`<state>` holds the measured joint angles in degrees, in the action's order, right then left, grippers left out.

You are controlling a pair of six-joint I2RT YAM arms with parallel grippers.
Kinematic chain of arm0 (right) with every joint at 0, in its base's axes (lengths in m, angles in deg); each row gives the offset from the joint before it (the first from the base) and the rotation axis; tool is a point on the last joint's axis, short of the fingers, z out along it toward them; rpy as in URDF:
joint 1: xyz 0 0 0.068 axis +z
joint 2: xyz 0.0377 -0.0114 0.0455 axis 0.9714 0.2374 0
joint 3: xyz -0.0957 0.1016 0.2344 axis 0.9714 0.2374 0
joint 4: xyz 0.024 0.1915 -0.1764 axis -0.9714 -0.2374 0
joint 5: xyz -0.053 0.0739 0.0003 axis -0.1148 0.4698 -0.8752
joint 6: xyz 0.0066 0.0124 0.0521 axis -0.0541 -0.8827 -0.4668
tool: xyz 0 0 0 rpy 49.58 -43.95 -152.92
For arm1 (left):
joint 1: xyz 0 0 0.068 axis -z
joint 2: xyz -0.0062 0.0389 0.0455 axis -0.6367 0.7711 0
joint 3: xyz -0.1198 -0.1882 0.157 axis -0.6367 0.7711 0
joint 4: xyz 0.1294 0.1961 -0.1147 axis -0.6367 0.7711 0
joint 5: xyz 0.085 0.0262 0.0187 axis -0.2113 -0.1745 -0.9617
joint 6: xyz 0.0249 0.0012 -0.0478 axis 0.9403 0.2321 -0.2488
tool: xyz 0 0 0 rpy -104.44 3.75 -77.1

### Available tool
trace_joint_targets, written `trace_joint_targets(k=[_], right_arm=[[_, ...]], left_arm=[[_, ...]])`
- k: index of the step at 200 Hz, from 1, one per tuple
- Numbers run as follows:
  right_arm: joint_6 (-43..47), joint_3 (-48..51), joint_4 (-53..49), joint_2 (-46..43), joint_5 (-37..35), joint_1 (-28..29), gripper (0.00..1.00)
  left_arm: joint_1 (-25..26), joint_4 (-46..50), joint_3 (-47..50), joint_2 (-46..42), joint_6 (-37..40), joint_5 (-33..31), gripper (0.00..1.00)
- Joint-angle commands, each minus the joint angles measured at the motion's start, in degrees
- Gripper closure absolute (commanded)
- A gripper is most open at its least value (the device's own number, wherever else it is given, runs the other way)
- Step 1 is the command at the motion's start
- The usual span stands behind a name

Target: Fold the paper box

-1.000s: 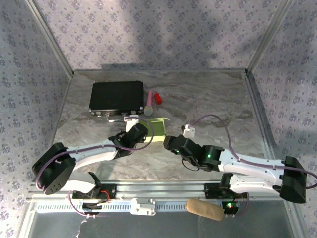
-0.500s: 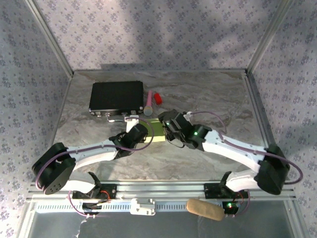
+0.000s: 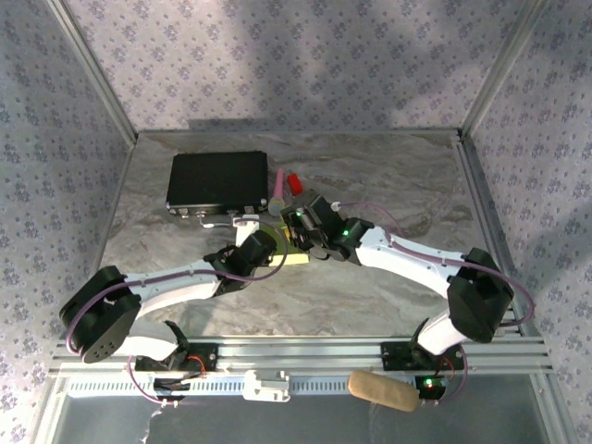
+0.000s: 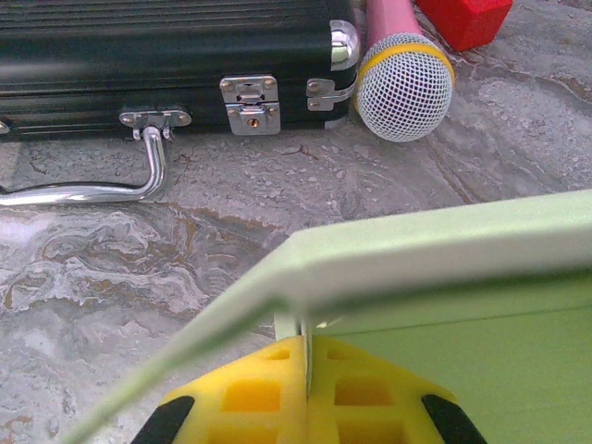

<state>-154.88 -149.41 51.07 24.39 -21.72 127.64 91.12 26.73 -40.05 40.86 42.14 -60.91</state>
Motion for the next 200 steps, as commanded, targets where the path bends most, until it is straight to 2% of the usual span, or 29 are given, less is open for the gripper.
trace_joint_targets(k=[1,27,33,43,49,56,77,85,109,135,160,200], right_arm=[[-0.57,-0.4,-0.87,2.4,1.71,-0.48,0.69],[-0.56,2.61,2.86,3.16,3.23,-0.58,0.86],[-0.56,2.93,2.87,3.08,3.0,-0.5,0.89],[-0.39,3.24,2.0,2.69,2.42,-0.2,0.95],[-0.39,3.45,1.44,2.36,1.9,0.09,0.97],[-0.4,3.92,1.1,2.03,1.22,0.41,1.0],[-0.56,5.7,1.11,1.5,0.81,1.0,1.0],[-0.63,6.64,1.54,1.57,1.04,1.04,1.0],[-1.25,9.42,3.64,1.66,1.0,1.43,1.0],[-1.44,10.71,4.28,1.31,0.38,2.1,1.0],[-1.4,10.85,3.81,1.38,-0.11,2.86,1.0],[-2.06,12.57,4.86,2.58,0.89,3.13,1.0]], left_arm=[[0.52,3.27,-0.99,0.51,-0.28,-0.69,1.0],[0.61,4.08,-1.11,0.01,-0.68,-0.47,1.0],[0.68,4.8,-1.31,-0.26,-1.03,-0.4,0.93],[1.02,6.52,-1.75,-1.05,-2.07,-0.38,0.74],[1.54,7.99,-2.06,-1.97,-2.83,-0.53,0.67],[2.53,10.17,-2.49,-3.43,-4.13,-0.8,0.61],[6.35,18.29,-3.09,-9.37,-10.19,-0.81,0.53],[7.83,21.33,-2.89,-12.05,-13.24,-0.05,0.4],[12.66,28.46,-1.84,-20.45,-20.66,1.34,0.37],[15.38,32.67,-1.32,-28.89,-24.67,2.0,0.41],[15.44,36.51,-3.58,-33.41,-24.3,0.83,0.45],[15.23,39.82,-5.21,-34.74,-23.29,-0.55,0.47]])
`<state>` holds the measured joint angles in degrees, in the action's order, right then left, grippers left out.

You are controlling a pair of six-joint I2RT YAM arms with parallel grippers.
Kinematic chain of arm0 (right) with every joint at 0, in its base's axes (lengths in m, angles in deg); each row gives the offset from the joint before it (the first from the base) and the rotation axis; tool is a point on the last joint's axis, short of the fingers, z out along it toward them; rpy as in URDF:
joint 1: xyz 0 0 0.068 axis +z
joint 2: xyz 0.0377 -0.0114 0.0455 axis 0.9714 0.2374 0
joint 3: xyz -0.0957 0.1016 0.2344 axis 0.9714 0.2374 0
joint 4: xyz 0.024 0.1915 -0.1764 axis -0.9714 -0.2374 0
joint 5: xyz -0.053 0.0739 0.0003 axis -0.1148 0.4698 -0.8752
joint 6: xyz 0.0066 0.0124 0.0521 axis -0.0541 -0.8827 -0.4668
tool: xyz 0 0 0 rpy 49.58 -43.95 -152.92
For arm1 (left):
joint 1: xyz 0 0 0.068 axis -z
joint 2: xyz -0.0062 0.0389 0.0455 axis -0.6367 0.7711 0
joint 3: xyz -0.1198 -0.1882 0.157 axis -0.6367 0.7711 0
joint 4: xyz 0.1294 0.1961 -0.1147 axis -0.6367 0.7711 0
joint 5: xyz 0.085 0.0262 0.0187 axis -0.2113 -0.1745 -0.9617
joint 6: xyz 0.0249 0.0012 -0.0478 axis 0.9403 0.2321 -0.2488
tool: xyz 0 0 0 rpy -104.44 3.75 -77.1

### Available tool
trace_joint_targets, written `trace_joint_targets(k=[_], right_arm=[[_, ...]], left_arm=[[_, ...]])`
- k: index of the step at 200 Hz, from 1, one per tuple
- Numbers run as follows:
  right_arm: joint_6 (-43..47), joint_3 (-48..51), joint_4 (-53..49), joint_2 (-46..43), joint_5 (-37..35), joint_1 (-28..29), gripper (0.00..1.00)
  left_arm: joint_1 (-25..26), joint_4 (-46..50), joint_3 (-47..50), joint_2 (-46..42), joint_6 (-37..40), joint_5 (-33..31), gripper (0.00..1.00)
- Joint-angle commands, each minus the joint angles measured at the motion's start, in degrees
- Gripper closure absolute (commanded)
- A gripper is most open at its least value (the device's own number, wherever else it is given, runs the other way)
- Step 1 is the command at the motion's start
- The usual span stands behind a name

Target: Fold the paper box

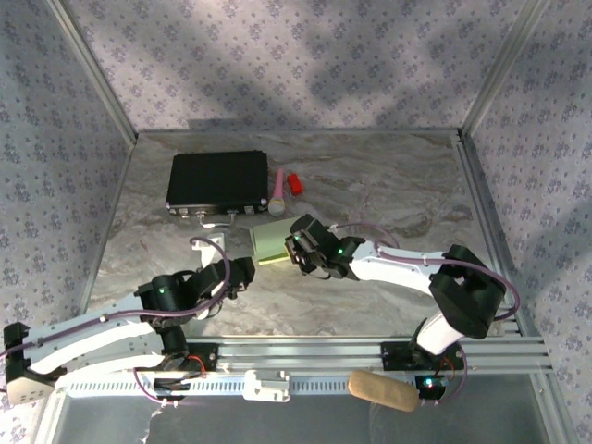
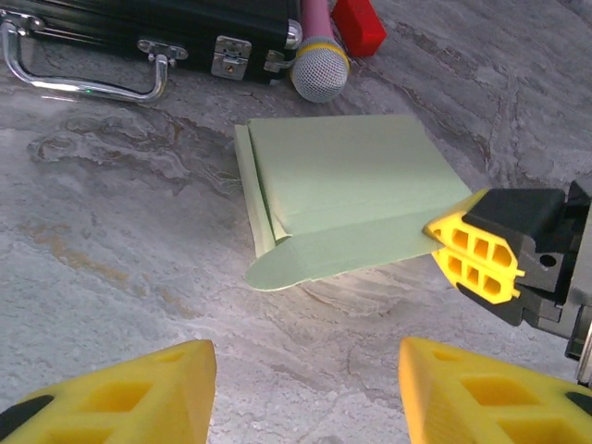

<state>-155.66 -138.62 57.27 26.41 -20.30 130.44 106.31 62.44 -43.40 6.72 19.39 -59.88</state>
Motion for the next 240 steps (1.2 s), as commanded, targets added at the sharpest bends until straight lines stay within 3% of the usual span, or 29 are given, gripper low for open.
trace_joint_targets(k=[1,105,117,140,153,171,190,203,226,240], right_arm=[[-1.27,1.81,-1.34,0.59,-0.52,0.33,1.0],[-2.66,7.12,2.94,4.7,3.84,-0.25,1.0],[-2.79,7.59,3.19,3.98,3.6,-0.37,0.9],[-0.77,6.46,-0.17,0.39,2.02,-0.33,0.6],[0.98,5.2,-4.52,-3.13,-0.03,-0.33,0.51],[3.58,3.82,-11.04,-9.48,-4.43,-0.55,0.46],[12.08,2.34,-16.17,-16.2,-7.69,-2.85,0.42],[24.84,1.49,-15.94,-19.5,-6.38,-7.34,0.39],[52.52,-1.87,-14.4,-19.02,7.4,-18.02,0.37],[63.23,-3.82,-16.66,-15.51,18.62,-23.97,0.39]], left_arm=[[0.04,4.11,-1.87,-0.6,-0.54,-1.58,0.47],[-2.74,1.66,-1.82,3.95,2.08,3.78,0.5],[-3.66,-0.61,-1.69,4.29,2.58,5.03,0.5],[-6.97,-3.41,-1.91,4.99,5.18,9.26,0.5],[-10.82,-4.53,-2.56,5.52,7.52,12.49,0.5],[-19.15,-5.44,-3.45,6.66,11.49,19.24,0.49],[-28.3,-7.45,-4.01,8.6,15.4,28.49,0.49],[-33.68,-7.44,-4.73,11.11,17.83,33.48,0.49],[-40.59,-9.14,-4.72,16.41,21.25,41.35,0.49],[-43.74,-13.02,-3.48,19.89,21.89,46.67,0.49]])
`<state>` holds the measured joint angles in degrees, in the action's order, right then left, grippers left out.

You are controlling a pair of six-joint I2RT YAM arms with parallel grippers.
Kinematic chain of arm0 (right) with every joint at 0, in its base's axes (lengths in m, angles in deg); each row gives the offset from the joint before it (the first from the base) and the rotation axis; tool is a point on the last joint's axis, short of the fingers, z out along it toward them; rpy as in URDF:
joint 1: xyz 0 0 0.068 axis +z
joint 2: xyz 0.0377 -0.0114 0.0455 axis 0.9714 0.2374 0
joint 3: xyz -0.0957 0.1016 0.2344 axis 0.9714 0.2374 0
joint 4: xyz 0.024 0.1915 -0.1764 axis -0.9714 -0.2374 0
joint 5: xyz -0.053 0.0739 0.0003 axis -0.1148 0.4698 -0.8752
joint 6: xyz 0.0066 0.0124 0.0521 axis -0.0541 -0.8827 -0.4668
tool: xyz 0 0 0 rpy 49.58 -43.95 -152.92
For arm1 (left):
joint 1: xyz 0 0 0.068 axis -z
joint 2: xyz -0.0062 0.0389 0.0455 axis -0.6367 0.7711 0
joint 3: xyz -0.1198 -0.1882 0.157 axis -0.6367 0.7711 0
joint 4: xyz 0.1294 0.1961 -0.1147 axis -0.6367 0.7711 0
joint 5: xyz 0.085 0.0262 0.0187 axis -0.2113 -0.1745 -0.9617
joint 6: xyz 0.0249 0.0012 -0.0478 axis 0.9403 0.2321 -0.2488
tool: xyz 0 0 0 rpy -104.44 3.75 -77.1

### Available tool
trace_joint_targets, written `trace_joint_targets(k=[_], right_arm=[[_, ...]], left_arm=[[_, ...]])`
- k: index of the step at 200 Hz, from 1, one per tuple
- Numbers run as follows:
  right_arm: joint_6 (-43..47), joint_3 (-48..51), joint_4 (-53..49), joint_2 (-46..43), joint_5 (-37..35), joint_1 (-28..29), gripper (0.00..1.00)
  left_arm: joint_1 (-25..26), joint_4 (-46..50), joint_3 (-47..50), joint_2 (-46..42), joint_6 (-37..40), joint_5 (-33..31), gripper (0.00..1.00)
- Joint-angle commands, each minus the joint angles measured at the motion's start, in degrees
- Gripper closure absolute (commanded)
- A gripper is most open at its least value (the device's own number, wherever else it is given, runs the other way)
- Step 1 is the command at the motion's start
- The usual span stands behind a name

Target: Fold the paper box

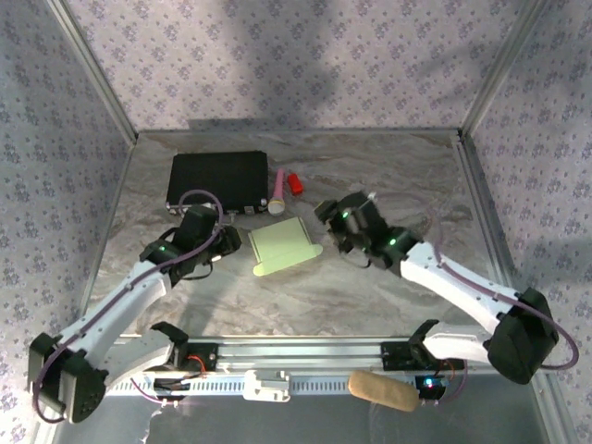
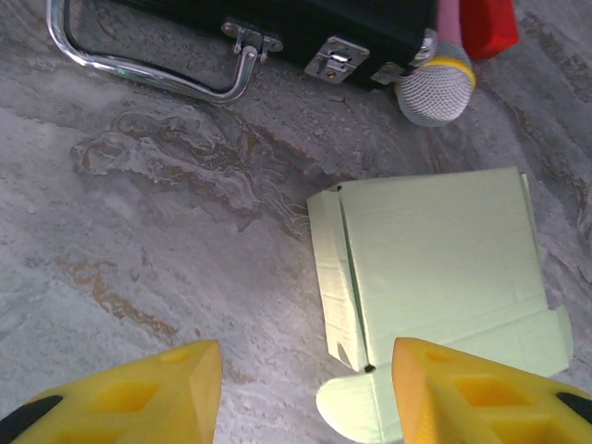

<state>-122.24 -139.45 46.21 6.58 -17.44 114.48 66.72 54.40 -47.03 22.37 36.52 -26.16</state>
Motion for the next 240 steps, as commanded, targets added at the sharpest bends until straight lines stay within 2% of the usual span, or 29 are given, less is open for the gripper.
trace_joint_targets(k=[1,13,24,44,73,106,151,240], right_arm=[[30.34,-3.06,-5.63,4.6,16.43,-8.39,0.39],[35.11,-2.97,-4.88,6.91,24.51,-12.1,0.41],[37.79,-1.66,-2.01,7.94,28.79,-14.05,0.41],[39.22,0.02,0.68,11.12,30.9,-16.39,0.39],[39.23,-0.18,4.48,19.29,35.04,-16.99,0.41],[38.92,-0.79,9.38,26.11,39.17,-16.89,0.42],[38.11,-1.82,11.92,31.56,40.84,-16.14,0.42],[38.17,-1.5,16.25,35.42,46.78,-14.42,0.4]], left_arm=[[-4.42,-5.24,0.21,4.46,4.79,13.25,0.5],[-5.84,-8.65,0.99,7.41,5.34,15.8,0.51],[-6.45,-14.12,3.09,9.04,5.27,18.02,0.51],[-7.93,-25.14,7.57,11.88,1.81,21.76,0.51],[-7.76,-33.19,9.78,17.19,-0.75,24.35,0.53],[-6.97,-35.96,11.02,19.08,-1.43,23.72,0.55],[-5.76,-38.29,11.34,22.51,-1.59,23.75,0.58],[-5.56,-39.92,13.22,24.34,-0.91,21.54,0.73]])
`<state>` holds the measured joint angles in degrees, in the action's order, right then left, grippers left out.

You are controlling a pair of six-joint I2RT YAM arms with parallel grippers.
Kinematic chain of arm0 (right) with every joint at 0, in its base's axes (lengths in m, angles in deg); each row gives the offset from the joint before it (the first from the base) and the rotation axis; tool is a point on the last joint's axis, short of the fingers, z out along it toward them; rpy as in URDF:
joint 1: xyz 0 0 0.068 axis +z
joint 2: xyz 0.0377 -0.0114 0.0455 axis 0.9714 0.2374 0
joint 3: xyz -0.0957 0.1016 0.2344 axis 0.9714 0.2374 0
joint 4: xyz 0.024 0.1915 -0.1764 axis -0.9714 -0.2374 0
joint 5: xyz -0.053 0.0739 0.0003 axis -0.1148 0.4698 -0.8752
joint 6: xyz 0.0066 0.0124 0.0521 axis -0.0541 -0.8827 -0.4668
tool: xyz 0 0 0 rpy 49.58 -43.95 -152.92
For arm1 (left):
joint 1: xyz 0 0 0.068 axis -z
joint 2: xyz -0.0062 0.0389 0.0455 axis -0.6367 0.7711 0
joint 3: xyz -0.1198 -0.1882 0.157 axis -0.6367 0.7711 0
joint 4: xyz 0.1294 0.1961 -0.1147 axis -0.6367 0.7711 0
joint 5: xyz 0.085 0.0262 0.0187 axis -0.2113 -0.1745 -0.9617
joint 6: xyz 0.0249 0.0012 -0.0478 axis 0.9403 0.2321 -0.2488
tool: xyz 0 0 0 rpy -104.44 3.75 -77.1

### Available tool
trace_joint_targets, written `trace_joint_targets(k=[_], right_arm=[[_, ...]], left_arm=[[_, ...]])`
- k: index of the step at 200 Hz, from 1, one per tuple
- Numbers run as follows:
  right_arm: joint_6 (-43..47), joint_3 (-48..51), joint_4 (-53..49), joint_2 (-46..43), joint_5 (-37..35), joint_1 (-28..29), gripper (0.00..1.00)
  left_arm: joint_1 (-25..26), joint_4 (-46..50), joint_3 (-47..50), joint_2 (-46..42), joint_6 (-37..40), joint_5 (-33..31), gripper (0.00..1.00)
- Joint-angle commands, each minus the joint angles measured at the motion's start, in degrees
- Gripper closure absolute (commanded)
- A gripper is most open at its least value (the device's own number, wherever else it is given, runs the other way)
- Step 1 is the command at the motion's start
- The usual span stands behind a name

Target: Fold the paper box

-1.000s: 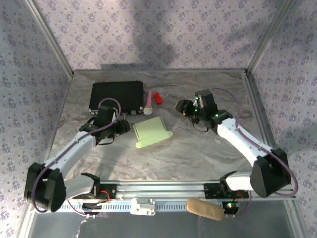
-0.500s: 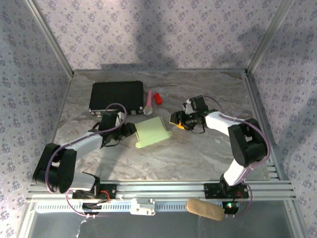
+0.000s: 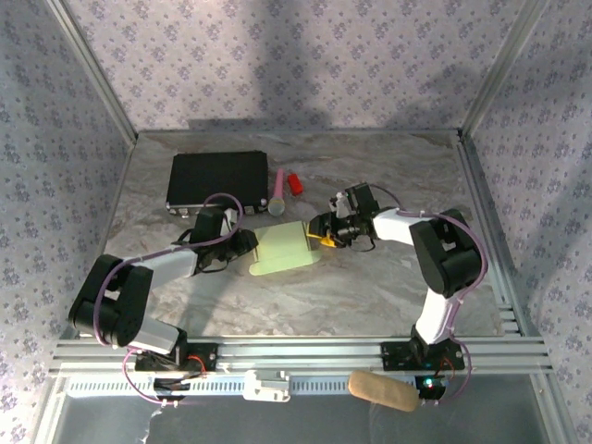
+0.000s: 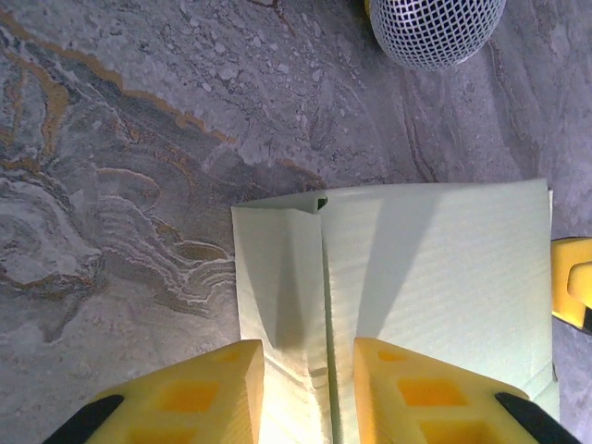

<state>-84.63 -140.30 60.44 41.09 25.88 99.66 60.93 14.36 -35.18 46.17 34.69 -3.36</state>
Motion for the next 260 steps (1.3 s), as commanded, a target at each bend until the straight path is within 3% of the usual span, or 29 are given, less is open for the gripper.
trace_joint_targets(k=[1,37,112,143,209,238,248,260], right_arm=[[0.51,-0.58,2.14,0.89,3.47,0.41,0.4],[-0.31,0.88,4.14,0.79,6.07,1.19,0.3],[-1.71,7.08,8.5,-2.37,4.88,2.28,0.28],[-3.18,6.23,11.88,-0.98,7.59,3.86,0.27],[-11.72,5.03,22.82,2.57,8.63,7.2,0.31],[-15.63,5.58,27.52,3.62,8.49,7.57,0.38],[-17.42,5.66,28.8,4.24,8.49,7.48,0.41],[-19.51,5.57,29.26,4.72,8.32,6.99,0.44]], left_arm=[[0.23,0.15,1.4,0.55,0.98,-1.25,0.73],[0.16,-0.21,2.57,1.02,1.42,-2.1,0.77],[-0.6,1.57,4.89,0.14,3.02,-4.48,0.81],[-1.76,2.25,6.38,-1.52,3.57,-4.95,0.83],[-2.31,2.81,4.95,-0.68,4.11,-3.52,0.84],[-2.31,3.01,4.95,-1.85,4.1,-3.61,0.83],[-2.31,3.28,4.95,-3.01,3.79,-3.66,0.81],[-2.31,4.21,4.81,-5.63,3.3,-3.72,0.71]])
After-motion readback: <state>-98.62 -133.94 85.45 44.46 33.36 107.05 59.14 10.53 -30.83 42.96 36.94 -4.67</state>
